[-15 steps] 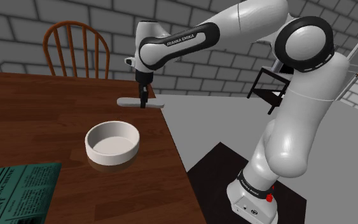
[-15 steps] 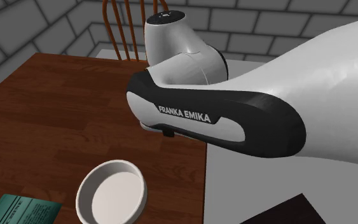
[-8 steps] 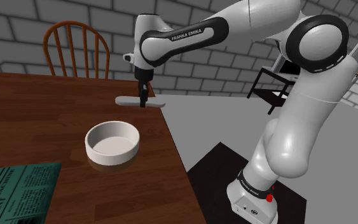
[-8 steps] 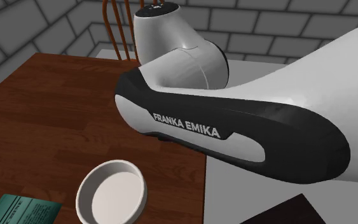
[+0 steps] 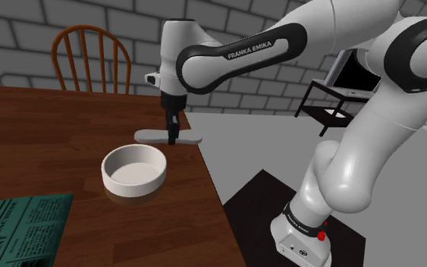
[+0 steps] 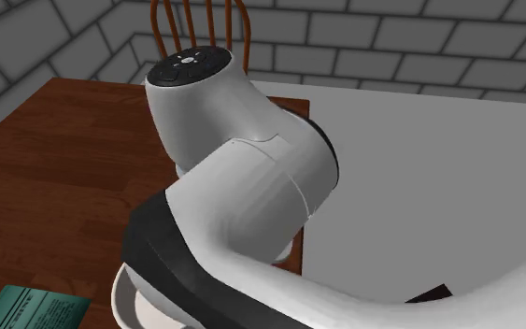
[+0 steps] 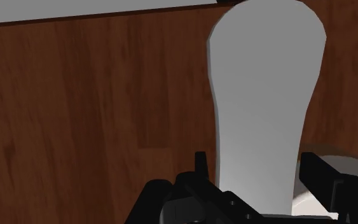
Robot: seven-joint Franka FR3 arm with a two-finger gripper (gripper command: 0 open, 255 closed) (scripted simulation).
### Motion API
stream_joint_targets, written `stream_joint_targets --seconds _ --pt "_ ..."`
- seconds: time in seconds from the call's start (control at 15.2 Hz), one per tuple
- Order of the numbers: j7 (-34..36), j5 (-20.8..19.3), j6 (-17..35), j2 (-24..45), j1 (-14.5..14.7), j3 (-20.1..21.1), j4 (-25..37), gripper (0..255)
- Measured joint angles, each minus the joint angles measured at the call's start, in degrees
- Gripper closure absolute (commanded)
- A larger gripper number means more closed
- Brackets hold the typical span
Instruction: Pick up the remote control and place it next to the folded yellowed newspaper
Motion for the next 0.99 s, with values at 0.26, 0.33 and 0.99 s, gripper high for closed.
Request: stream_joint_targets --seconds 0.26,0.33,0.99 --pt "4.8 0.8 -0.5 -3.2 2.4 2.8 -2.8 255" --pt "6.2 1.0 -0.1 -4.0 3.1 3.7 -4.0 255" --pt "18.7 4.4 -0.5 -9.5 9.6 11.8 -8.9 255"
